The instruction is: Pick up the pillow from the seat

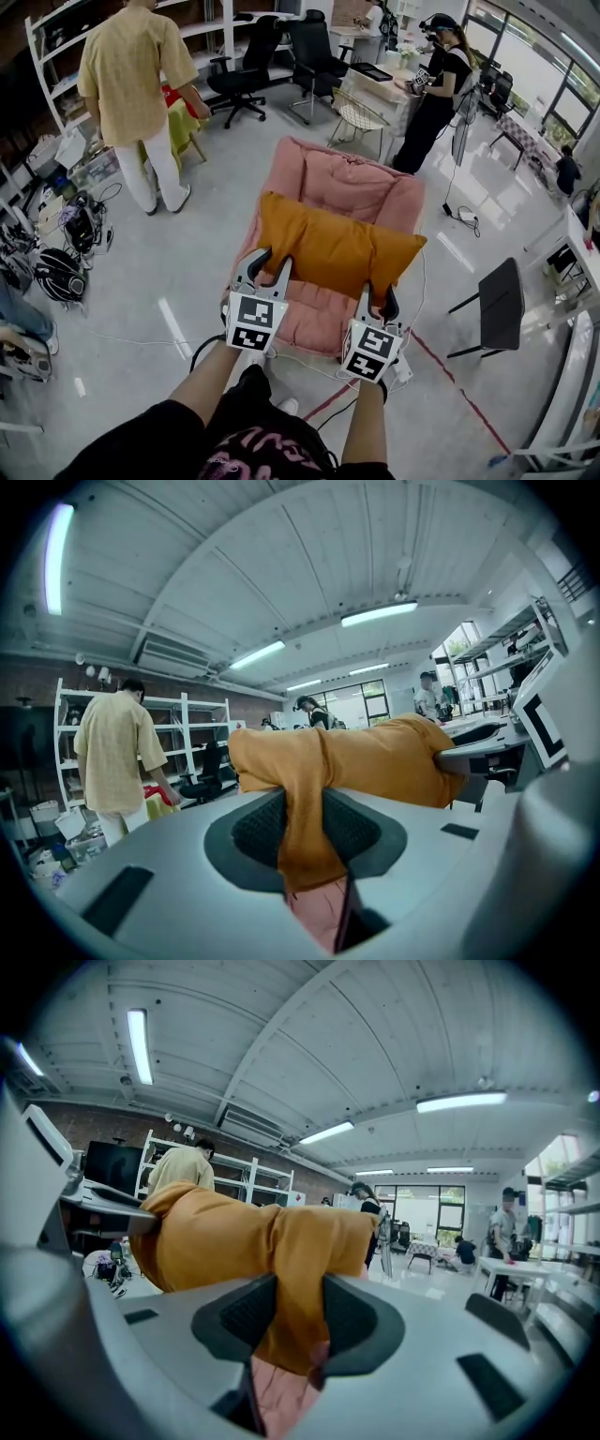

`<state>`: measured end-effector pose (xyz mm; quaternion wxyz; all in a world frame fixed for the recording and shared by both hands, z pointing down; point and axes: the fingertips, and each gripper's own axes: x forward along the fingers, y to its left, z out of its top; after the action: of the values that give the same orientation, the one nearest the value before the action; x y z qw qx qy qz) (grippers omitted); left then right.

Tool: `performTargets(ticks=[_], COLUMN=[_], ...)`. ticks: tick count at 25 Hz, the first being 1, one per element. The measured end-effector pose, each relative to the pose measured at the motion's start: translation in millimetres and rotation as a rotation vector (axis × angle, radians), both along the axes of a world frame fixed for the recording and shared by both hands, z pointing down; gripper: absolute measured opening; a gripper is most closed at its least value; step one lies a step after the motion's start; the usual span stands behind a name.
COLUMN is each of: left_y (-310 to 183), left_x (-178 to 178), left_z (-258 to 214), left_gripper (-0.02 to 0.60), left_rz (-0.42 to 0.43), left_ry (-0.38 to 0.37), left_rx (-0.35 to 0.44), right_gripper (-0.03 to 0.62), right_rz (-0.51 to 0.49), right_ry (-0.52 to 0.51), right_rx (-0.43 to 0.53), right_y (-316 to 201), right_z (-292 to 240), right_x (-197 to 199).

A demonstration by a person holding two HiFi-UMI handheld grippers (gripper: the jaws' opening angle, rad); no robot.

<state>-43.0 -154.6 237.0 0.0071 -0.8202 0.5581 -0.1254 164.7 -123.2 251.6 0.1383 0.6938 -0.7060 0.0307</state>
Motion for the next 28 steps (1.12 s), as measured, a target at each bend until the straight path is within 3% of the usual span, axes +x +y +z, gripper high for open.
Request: performTargets(ticks=[8,28], left_y=[23.0,27.7], left_x=[-5.9,1.0], left_z=[-30.3,-22.0], left_gripper=[0.121,0.12], left_rz=[-0.007,-0.023], left_ry=[-0.01,-0.007], left_rx=[0.068,0.058], right_gripper=[0.166,0.163], right_rz=[-0.018,-0.04], right_ry=[-0.011,-0.006], right_rx=[0.052,0.052], right_y=[23.8,25.5], right_z=[-24.1,-20.8], right_x=[-5.3,2.6])
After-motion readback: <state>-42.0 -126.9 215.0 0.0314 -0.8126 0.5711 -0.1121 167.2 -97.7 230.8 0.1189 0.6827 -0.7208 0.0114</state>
